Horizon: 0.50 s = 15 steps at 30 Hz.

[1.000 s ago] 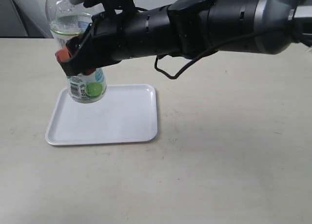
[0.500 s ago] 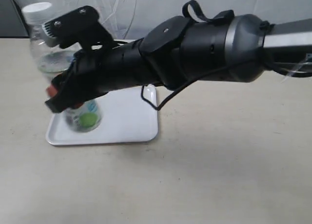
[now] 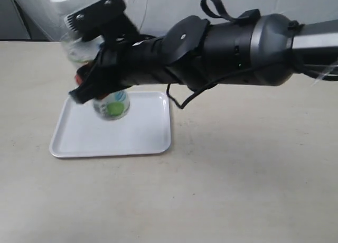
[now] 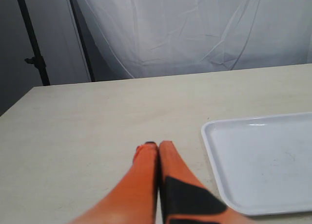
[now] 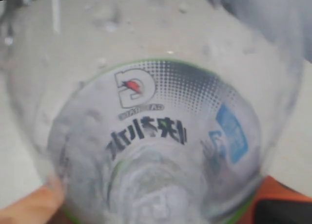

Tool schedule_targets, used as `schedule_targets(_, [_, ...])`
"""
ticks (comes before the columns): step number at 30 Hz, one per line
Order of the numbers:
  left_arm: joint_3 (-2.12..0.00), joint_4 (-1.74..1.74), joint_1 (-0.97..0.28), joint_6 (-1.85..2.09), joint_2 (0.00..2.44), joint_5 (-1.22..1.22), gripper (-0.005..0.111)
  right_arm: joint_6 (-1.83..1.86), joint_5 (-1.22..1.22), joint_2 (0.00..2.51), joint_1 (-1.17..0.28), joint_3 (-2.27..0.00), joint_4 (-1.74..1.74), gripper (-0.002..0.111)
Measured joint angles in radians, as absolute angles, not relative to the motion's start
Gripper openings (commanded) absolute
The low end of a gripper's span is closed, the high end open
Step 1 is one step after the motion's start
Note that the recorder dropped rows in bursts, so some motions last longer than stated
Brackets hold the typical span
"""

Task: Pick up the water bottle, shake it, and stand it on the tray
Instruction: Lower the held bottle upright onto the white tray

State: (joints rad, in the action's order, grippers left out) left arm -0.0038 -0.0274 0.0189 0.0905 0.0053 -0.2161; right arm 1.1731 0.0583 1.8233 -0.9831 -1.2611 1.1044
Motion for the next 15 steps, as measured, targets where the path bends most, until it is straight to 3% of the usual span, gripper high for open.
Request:
schedule_targets(5, [-0.004,-0.025,0.019,0.091,0.005,-0.216,0.000,1.155,-0.046,1.823,-0.929,-1.261,1.160,-0.001])
schedule_targets(15, [-0.004,-0.021,0.019,0.091,0.005,-0.216,0.000,1.021,-0.127,1.866,-1.002,-1.261,1.000,-0.001])
